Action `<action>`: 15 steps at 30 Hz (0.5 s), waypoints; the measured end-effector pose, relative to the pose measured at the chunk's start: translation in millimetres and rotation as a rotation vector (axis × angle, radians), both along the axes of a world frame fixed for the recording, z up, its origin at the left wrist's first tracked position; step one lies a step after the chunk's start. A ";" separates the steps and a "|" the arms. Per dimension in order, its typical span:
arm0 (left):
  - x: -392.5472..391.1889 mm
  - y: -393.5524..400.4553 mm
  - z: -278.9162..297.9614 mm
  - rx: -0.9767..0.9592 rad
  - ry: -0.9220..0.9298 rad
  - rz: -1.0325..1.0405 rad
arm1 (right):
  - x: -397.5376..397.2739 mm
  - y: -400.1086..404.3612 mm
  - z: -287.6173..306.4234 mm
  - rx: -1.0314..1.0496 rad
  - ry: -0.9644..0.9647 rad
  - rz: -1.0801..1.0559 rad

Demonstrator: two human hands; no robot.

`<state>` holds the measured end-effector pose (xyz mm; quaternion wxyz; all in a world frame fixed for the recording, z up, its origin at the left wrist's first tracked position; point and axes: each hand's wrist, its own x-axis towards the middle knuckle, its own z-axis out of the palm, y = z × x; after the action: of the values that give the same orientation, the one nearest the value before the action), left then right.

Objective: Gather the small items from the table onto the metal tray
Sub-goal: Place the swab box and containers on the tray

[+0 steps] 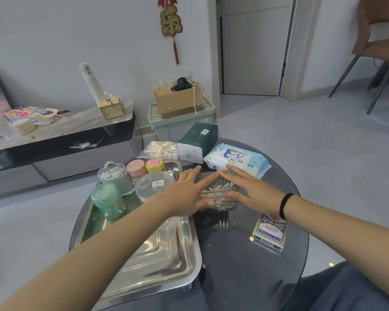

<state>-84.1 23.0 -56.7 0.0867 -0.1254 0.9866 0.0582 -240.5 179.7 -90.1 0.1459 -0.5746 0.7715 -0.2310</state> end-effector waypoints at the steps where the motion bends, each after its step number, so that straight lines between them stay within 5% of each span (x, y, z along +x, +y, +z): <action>1: 0.0 1.4 1.3 0.004 -0.006 0.013 | 0.9 0.2 0.8 0.003 0.000 -0.001; 6: 5.9 10.3 7.3 0.111 0.054 0.069 | 6.6 1.8 11.7 -0.012 -0.063 -0.011; 15: 64.7 7.8 36.3 0.254 0.421 0.237 | 40.2 -13.0 58.9 -0.205 -0.095 0.090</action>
<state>-19.3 30.8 -20.4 -0.1129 -0.2135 0.9461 0.2160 -200.3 166.7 -31.2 0.1331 -0.6090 0.7094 -0.3289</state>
